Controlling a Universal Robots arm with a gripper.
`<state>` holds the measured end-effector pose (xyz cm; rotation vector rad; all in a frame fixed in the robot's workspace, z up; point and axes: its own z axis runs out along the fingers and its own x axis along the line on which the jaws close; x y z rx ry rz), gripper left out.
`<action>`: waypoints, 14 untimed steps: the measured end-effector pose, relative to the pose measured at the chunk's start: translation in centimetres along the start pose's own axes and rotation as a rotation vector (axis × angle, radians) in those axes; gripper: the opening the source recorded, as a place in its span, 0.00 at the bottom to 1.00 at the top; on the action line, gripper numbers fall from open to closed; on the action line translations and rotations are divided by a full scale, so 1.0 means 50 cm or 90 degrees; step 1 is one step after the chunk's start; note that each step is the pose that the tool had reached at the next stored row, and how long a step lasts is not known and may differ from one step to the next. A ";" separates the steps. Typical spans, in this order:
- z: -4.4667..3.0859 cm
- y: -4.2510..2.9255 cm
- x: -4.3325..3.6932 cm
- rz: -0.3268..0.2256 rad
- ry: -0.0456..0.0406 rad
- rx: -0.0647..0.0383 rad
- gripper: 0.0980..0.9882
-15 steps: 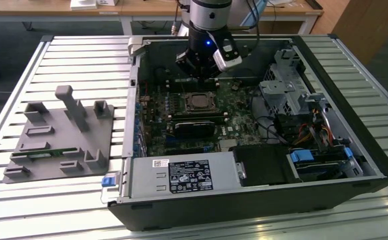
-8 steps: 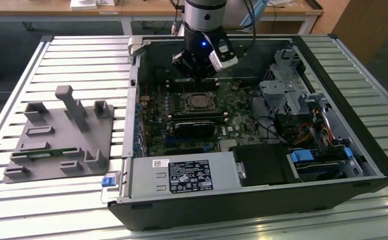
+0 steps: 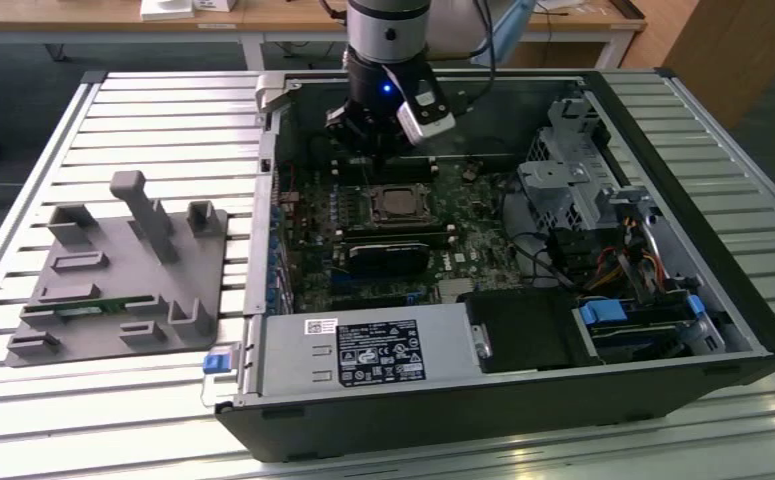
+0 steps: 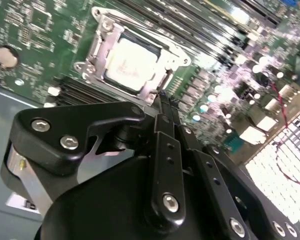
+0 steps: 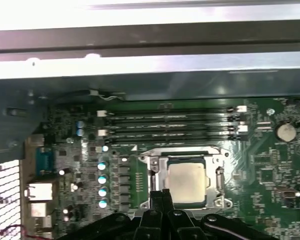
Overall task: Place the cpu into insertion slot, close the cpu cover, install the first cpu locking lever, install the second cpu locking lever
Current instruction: 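Install the first cpu locking lever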
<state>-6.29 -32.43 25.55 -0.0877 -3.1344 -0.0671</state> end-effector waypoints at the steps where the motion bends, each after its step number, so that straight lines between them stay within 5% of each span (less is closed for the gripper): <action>1: 0.000 0.000 0.005 0.000 0.0000 0.000 0.01; 14: 0.003 0.008 0.060 0.000 0.0000 0.000 0.01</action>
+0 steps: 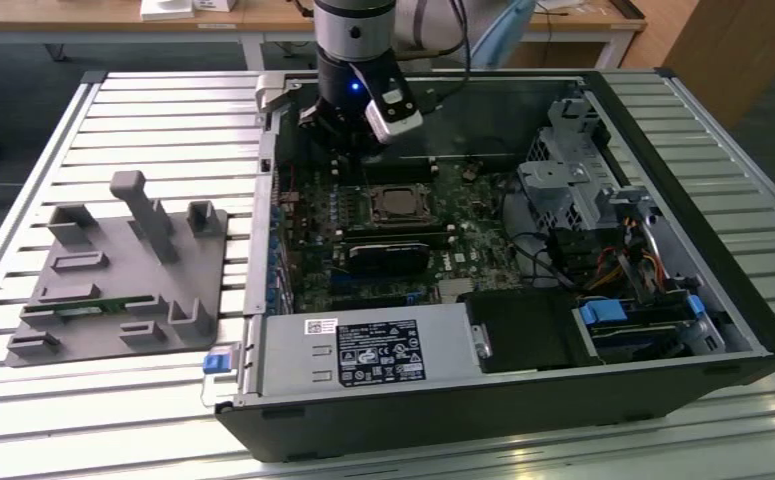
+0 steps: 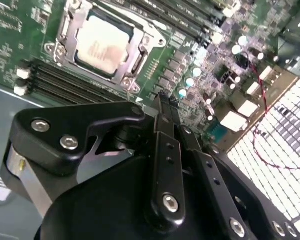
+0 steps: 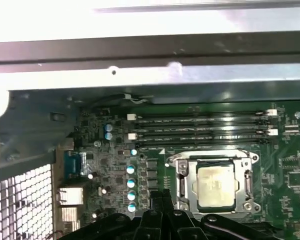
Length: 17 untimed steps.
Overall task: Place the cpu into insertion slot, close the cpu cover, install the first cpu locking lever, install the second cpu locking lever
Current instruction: 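Install the first cpu locking lever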
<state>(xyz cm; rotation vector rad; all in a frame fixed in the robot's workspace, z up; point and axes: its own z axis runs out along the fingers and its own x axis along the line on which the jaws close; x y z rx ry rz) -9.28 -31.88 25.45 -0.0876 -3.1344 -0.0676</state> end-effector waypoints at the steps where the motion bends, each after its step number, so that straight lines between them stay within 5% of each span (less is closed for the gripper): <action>1: 0.000 0.002 0.002 0.000 0.0000 0.000 0.01; 9: 0.005 0.035 0.014 0.000 0.0000 0.000 0.01; 17: 0.007 0.046 0.005 0.000 0.0000 0.000 0.01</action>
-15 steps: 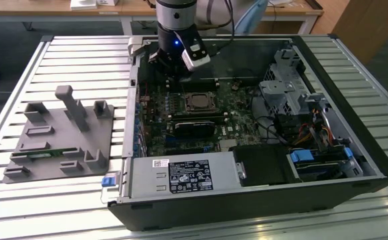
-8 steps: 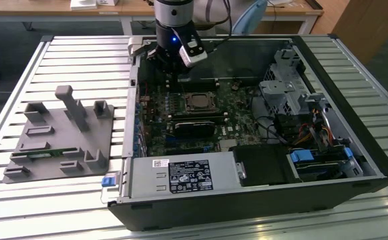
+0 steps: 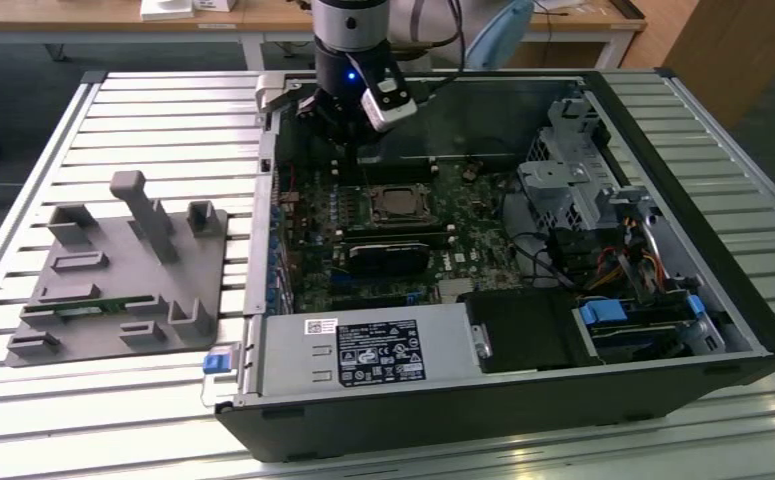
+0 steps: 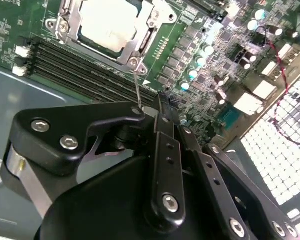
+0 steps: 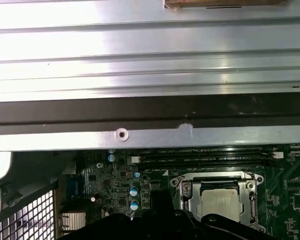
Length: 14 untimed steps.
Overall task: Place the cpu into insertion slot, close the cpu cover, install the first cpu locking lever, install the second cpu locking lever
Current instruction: 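Install the first cpu locking lever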
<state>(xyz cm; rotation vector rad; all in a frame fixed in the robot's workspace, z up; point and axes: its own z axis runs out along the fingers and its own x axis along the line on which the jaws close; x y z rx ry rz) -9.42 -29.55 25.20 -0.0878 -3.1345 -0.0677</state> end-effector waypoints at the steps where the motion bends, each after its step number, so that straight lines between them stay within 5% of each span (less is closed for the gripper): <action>1: 0.000 0.002 -0.002 0.000 0.0000 0.000 0.01; 4: 0.001 0.004 -0.014 0.000 0.0001 0.000 0.01; 12: 0.002 0.009 -0.078 0.000 0.0014 0.000 0.01; 14: 0.002 0.009 -0.080 0.000 0.0018 -0.002 0.01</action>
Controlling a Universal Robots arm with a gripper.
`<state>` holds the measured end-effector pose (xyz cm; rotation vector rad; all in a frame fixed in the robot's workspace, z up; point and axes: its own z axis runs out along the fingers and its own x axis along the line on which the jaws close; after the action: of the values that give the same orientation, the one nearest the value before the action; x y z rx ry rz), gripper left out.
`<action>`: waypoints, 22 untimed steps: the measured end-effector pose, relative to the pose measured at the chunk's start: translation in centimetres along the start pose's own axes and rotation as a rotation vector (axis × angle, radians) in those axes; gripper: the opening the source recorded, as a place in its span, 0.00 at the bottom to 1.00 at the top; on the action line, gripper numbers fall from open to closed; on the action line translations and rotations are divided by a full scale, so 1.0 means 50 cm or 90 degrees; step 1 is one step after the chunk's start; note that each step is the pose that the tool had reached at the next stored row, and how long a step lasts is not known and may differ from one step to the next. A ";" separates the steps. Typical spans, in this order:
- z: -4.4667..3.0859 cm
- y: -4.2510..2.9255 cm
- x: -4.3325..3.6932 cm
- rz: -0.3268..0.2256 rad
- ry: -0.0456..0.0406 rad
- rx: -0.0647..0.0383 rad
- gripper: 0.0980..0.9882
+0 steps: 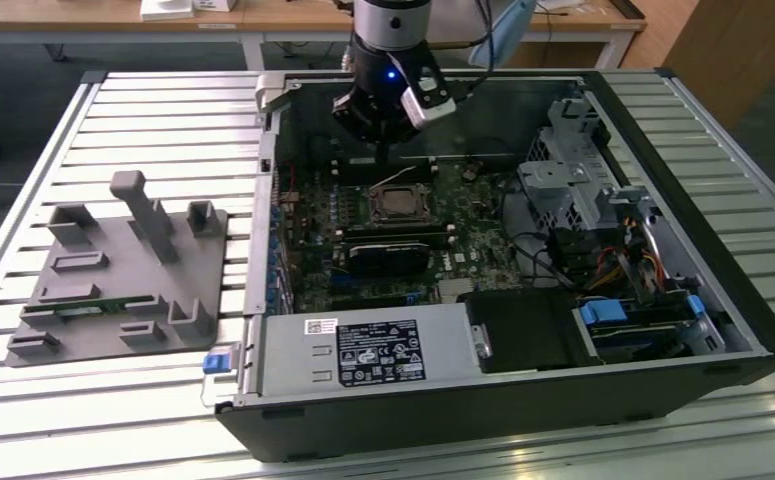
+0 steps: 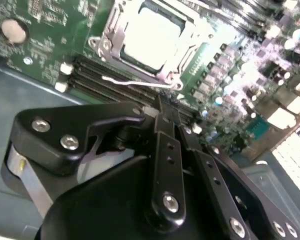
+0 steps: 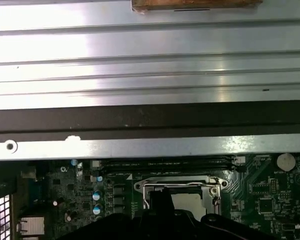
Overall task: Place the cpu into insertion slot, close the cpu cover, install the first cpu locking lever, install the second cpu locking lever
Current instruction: 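Install the first cpu locking lever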
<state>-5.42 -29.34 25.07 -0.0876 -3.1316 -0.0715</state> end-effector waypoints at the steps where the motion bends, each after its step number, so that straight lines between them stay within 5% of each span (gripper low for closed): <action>1: 0.000 0.000 0.000 0.000 0.0004 -0.008 0.01; 3: 0.001 -0.001 0.000 0.000 0.0015 -0.028 0.01; 4: 0.002 -0.001 0.000 0.000 0.0014 -0.028 0.01; 22: 0.034 0.000 -0.035 -0.017 0.0026 -0.028 0.01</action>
<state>-3.68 -29.37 23.33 -0.0458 -3.1279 -0.1408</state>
